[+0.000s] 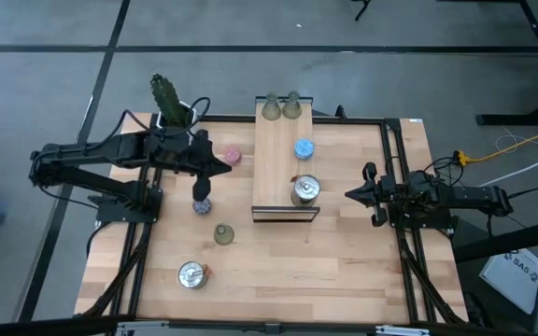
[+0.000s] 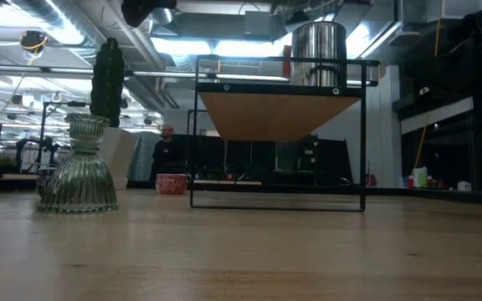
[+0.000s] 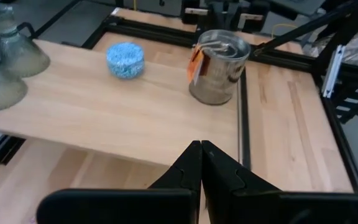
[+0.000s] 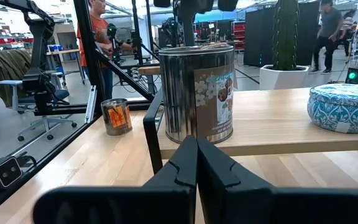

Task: Pick & Place candle stick holders
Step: Put the pink scented candle on the shelf

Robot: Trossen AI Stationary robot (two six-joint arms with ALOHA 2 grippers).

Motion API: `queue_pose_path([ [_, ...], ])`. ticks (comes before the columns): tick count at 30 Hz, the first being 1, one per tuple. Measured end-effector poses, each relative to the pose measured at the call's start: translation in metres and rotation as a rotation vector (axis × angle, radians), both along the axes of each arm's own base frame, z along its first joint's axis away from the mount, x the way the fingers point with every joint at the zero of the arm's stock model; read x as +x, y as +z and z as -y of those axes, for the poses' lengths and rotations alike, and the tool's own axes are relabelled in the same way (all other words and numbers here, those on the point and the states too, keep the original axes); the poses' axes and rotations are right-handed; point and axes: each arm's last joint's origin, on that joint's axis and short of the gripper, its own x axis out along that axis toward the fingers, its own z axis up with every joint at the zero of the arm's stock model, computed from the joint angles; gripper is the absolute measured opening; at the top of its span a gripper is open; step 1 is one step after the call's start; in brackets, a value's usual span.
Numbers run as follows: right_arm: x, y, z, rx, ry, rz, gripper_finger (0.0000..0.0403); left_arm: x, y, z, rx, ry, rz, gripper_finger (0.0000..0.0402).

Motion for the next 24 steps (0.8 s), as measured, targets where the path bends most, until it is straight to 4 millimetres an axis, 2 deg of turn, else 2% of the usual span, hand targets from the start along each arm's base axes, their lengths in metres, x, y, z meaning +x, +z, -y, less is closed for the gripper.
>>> queue_pose_path([
  [16, 0.000, 0.000, 0.000, 0.000, 0.000, 0.000, 0.0005, -0.012, -0.006, -0.051, -0.056, 0.290, -0.047, 0.0003],
  [24, 0.000, 0.000, 0.000, 0.000, 0.000, 0.000, 0.0005, -0.005, -0.016, -0.068, -0.019, 0.319, -0.117, 0.0017],
])
